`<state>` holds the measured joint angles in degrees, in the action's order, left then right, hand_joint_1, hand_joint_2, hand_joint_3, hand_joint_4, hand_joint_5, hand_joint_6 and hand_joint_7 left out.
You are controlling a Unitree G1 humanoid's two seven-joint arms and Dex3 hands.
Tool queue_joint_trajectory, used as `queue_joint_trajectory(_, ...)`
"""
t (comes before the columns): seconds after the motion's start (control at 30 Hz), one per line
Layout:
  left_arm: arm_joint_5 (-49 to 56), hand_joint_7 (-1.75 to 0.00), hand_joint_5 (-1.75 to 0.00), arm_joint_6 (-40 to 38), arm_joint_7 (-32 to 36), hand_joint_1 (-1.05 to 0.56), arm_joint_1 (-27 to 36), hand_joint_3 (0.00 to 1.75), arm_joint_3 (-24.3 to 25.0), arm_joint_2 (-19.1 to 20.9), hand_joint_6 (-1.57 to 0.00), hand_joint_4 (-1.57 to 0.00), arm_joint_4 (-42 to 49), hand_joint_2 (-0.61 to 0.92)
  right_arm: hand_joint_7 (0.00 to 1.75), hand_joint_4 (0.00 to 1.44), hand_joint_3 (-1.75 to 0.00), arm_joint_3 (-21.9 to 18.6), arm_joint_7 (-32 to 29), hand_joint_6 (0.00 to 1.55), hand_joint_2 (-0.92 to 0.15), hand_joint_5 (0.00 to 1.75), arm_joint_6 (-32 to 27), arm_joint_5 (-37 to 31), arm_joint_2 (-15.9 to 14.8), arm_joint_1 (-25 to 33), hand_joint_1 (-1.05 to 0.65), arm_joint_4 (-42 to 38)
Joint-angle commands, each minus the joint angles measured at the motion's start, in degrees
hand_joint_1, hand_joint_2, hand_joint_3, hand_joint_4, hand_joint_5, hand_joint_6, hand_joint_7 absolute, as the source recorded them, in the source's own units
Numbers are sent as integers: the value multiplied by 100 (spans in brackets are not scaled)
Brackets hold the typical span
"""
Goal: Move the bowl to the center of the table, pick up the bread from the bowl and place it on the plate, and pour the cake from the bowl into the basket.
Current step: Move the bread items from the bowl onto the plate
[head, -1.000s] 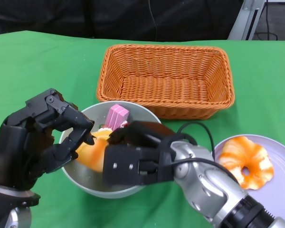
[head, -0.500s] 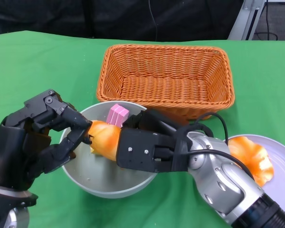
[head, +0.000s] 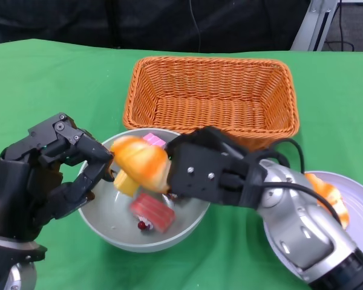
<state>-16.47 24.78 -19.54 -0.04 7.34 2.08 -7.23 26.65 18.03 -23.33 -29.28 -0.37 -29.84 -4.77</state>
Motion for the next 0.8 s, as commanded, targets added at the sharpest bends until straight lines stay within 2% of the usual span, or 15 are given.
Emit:
queue_joint_trajectory(0.03, 21, -127, -164, 107, 95, -14, -49, 46, 66, 37, -75, -71, 84, 88, 2, 116, -7, -268, -5, 109, -92, 55, 123, 260, -112, 110, -36, 231)
queue_joint_trajectory(0.1, -2, -126, -165, 121, 92, -15, -54, 46, 70, 37, -74, -71, 109, 87, 2, 110, -7, -373, 35, 109, -92, 63, 137, 413, -132, 147, -36, 303)
queue_joint_trajectory(0.2, 49, -125, -163, 114, 145, -15, -51, 45, 79, 39, -75, -72, 118, 88, 2, 106, -6, -538, 102, 110, -92, 64, 207, 701, -194, 240, -34, 433)
queue_joint_trajectory(0.4, 6, -124, -162, 119, 153, -14, -53, 47, 72, 50, -75, -72, 145, 87, 3, 110, -6, -721, 219, 112, -92, 69, 291, 1015, -404, 396, -34, 745)
queue_joint_trajectory(0.5, -5, -124, -162, 97, 153, -15, -45, 47, 66, 49, -75, -73, 144, 87, 4, 110, -5, -916, 219, 112, -92, 70, 327, 1203, -491, 523, -32, 918)
queue_joint_trajectory(0.67, -61, -122, -160, 65, 133, -15, -42, 44, 60, 49, -76, -73, 156, 89, 5, 104, -4, -1204, 210, 112, -92, 84, 457, 1474, -654, 736, -30, 1165)
queue_joint_trajectory(0.8, -27, -122, -160, 60, 147, -16, -38, 42, 58, 56, -77, -74, 165, 89, 5, 105, -5, -1356, 182, 112, -92, 87, 477, 1611, -755, 899, -29, 1415)
